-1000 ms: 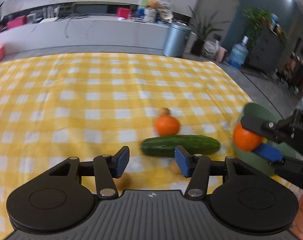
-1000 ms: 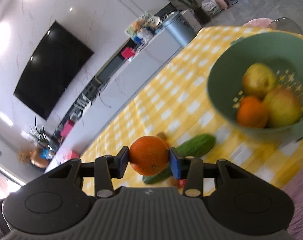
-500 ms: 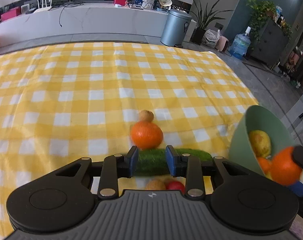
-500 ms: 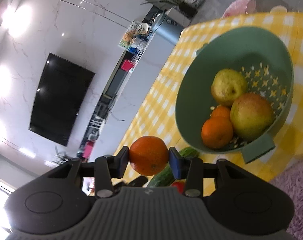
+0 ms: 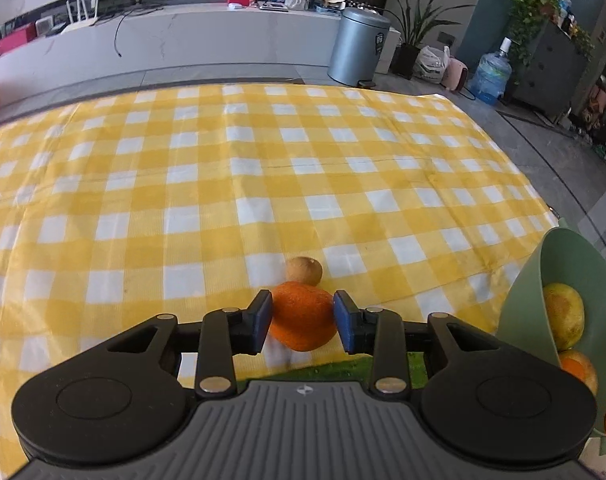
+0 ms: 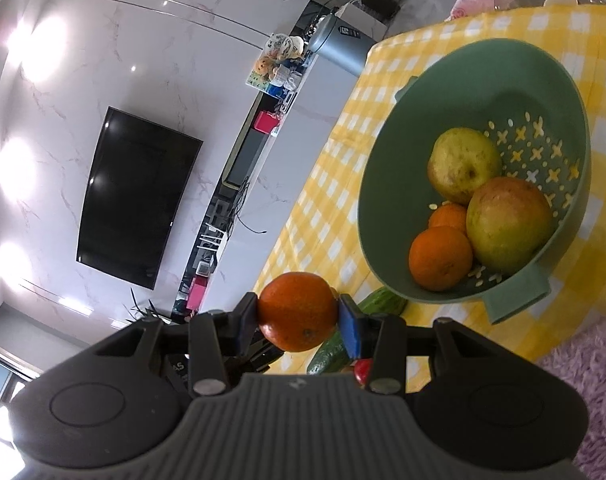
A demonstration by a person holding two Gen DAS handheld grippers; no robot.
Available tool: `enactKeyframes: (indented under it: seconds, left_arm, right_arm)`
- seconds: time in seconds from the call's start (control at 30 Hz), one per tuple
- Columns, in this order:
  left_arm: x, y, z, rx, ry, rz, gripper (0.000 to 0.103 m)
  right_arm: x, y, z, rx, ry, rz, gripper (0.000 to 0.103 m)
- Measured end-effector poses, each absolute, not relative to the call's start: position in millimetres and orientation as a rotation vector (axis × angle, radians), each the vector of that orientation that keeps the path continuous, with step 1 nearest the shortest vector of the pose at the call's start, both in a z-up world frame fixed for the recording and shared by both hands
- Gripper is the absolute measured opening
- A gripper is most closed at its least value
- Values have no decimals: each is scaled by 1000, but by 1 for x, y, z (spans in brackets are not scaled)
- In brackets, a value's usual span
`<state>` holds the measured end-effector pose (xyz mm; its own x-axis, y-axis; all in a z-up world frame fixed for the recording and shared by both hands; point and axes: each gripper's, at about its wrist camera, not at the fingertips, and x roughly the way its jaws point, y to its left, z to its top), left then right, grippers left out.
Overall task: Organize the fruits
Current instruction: 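Carry the orange toward the colander while the left tool grasps a tangerine, then open the right tool over the colander while the left tool carries the tangerine there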
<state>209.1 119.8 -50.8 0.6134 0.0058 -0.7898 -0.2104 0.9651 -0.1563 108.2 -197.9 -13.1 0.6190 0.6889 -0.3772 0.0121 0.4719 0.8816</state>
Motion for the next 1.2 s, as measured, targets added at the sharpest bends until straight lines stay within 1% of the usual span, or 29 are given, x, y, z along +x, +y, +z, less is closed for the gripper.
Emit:
enactKeyframes:
  seconds: [0.03,0.1,0.13,0.27,0.37,0.4,0.67,0.77,1.0,1.2]
  left_arm:
    - [211,119,-51,-234,911,123,53]
    - [219,120,-57,-243,960,88,64]
    - [222,122,-60,-262,984,69,64]
    - [228,125,-66,-316,982,56,64]
    - [229,122,-67,-308,986,46,57]
    - [228,120,-67,-308,991,37,53]
    - [219,116,-61,-303,959,89,51]
    - [205,117,-46,-317,900,99,51]
    - [159,99,8,-366,725,57,51]
    - [129,64,42,-395,613,-12,51]
  right_arm:
    - [109,-198,-14,1010,819,475,41]
    - [109,-198,-15,1013,825,474,41]
    - [110,-198,-16,1009,827,474,41]
    - [110,-196,-15,988,831,470,41]
    - [111,-197,-15,983,828,466,41]
    - [111,-197,-15,981,828,464,41]
    - [110,-198,-14,975,832,461,41]
    - [110,-201,-12,983,815,453,41]
    - [103,-213,-3,980,738,438,41]
    - [90,-226,13,886,601,352,41]
